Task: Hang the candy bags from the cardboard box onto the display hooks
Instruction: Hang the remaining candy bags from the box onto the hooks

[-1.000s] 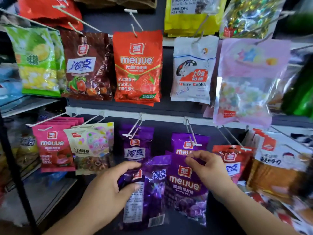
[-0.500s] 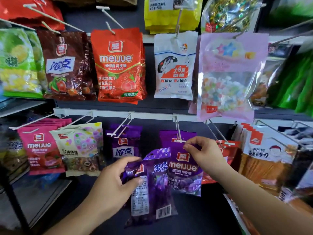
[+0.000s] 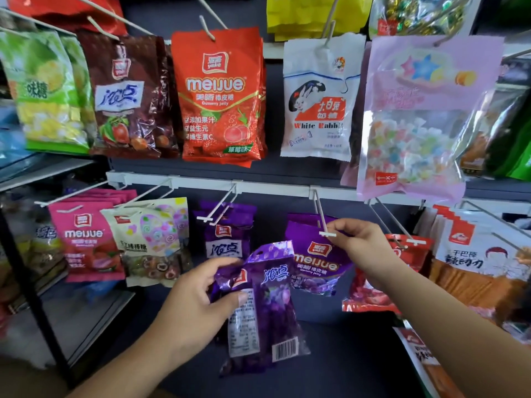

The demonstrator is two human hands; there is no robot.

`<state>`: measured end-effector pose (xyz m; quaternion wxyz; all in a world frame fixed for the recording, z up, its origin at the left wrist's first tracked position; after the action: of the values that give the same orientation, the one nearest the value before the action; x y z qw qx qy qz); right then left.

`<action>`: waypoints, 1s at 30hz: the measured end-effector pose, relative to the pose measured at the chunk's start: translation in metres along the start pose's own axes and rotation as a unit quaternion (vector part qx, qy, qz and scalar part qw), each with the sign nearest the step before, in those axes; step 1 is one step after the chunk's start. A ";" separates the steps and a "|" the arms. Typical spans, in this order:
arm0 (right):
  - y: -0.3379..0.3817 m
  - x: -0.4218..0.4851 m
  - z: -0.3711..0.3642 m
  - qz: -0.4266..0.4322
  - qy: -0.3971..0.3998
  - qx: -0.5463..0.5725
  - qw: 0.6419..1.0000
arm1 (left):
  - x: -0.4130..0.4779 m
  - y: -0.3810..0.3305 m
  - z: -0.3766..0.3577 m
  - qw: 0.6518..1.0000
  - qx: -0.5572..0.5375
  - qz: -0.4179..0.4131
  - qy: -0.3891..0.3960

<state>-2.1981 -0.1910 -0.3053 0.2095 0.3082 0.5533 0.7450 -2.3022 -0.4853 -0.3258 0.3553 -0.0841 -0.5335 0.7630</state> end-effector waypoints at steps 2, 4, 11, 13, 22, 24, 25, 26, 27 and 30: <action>-0.005 0.005 0.002 -0.013 -0.017 -0.010 1.000 | 0.001 -0.002 0.000 1.000 -0.015 0.003 -0.005; -0.007 0.011 0.002 0.000 -0.052 -0.074 0.996 | 0.000 -0.004 0.001 1.000 -0.023 -0.001 -0.006; 0.011 -0.001 0.000 0.075 -0.172 -0.192 0.963 | -0.008 -0.012 0.009 0.999 -0.045 -0.008 -0.004; 0.018 -0.043 -0.005 0.161 -0.231 -0.210 0.936 | -0.012 -0.010 0.016 0.999 -0.052 -0.004 -0.005; -0.023 -0.126 -0.135 -0.127 0.157 0.152 0.967 | -0.026 0.009 0.029 0.996 -0.079 0.035 0.020; -0.018 -0.121 -0.141 -0.124 0.136 0.180 0.966 | -0.029 0.016 0.037 0.995 -0.068 0.062 0.034; -0.017 -0.120 -0.143 -0.125 0.126 0.184 0.967 | -0.032 0.020 0.042 0.995 -0.052 0.076 0.044; -0.014 -0.118 -0.145 -0.127 0.122 0.189 0.966 | -0.035 0.027 0.048 0.994 -0.028 0.088 0.052; -0.014 -0.115 -0.145 -0.128 0.113 0.192 0.966 | -0.038 0.034 0.056 0.993 0.003 0.101 0.059; -0.017 -0.102 -0.137 -0.117 0.062 0.189 0.973 | -0.049 0.059 0.086 0.986 0.066 0.150 0.013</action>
<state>-2.2194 -0.3481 -0.3716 0.1981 0.2285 0.7283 0.6150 -2.3366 -0.5920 -0.3543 0.2484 -0.1493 -0.4584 0.8402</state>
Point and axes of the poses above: each hand's wrist, its own x-axis towards the middle knuckle, its own z-axis out of the back of the hand, y = z × x, the point moved 7 cm from there along x, towards the middle knuckle, and after that the axes turned 2 degrees about x, right-handed, at the moved point
